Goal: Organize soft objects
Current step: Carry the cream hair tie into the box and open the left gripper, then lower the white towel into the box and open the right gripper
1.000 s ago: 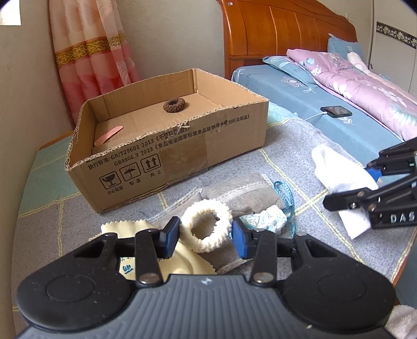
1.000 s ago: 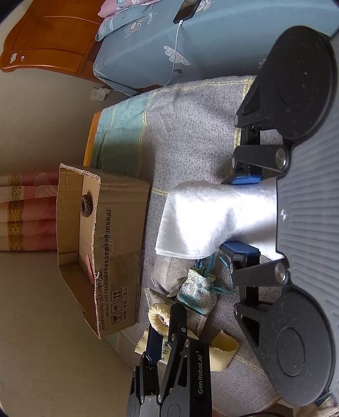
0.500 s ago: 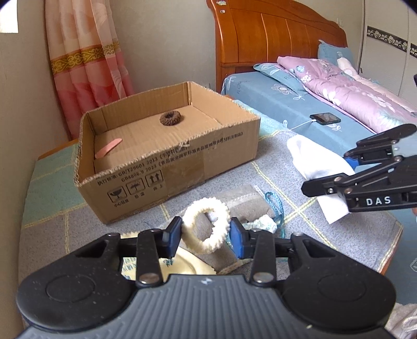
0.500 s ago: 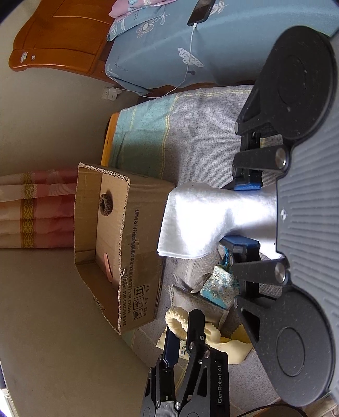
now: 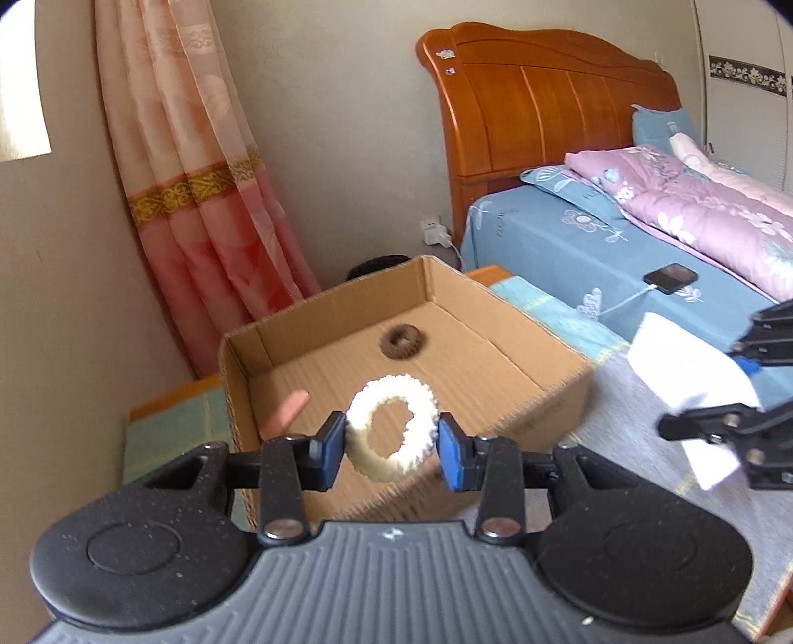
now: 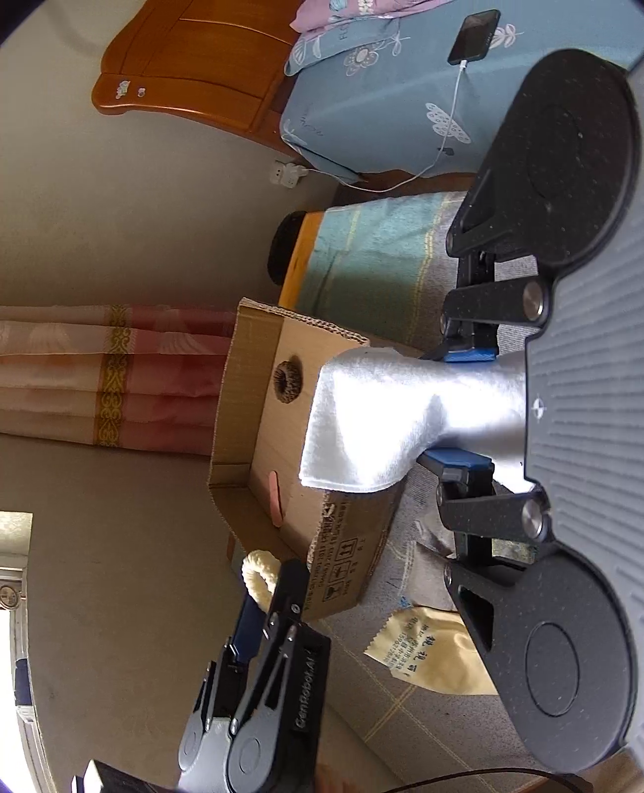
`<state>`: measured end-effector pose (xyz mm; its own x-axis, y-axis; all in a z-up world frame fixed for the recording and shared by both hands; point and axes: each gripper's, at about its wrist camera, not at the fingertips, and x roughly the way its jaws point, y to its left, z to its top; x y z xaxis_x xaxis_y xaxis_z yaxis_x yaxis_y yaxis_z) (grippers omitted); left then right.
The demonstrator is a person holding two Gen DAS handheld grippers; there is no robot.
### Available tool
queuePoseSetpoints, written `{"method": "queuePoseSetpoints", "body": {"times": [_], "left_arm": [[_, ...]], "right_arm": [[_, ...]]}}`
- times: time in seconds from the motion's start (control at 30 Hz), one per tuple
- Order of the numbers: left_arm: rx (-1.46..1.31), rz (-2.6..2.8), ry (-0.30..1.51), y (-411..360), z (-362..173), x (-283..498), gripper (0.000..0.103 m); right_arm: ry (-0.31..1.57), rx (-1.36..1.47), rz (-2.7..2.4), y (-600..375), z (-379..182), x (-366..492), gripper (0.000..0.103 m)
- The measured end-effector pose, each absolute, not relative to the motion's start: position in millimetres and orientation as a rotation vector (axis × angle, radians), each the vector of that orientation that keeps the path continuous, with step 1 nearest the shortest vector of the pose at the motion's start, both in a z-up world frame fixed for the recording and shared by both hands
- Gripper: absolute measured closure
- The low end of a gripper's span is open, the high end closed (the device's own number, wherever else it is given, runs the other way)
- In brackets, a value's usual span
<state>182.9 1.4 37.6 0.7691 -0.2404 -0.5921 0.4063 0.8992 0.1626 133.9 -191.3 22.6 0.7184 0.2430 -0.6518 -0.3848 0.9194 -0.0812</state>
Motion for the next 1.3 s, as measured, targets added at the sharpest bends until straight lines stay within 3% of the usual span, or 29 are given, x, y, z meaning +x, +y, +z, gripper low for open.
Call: {"method": "queuePoseSetpoints", "body": {"times": [0.1,0.13,0.17,0.23,0.77,1.3], "left_arm": [[0.29,-0.308,0.592,3,36,208,0.06],[0.278,-0.294,0.587,5,34,216,0.052],[0.261,-0.286,0.589,6,30,222,0.031],[0.232,-0.26,0.585,13,24,228,0.01],[0.096,-0.156,0.603,56,15,131,0.002],[0.071,-0.051,0.63,88,-3,107,0.002]], "right_arm": [[0.67,-0.229,0.342,-191,28,137,0.066],[0.665,-0.231,0.338,-190,29,138,0.066],[0.662,-0.232,0.335,-190,30,138,0.066],[0.659,-0.234,0.334,-189,32,140,0.066],[0.679,-0.279,0.344,-167,35,177,0.066],[0.734,-0.358,0.353,-84,46,324,0.066]]}}
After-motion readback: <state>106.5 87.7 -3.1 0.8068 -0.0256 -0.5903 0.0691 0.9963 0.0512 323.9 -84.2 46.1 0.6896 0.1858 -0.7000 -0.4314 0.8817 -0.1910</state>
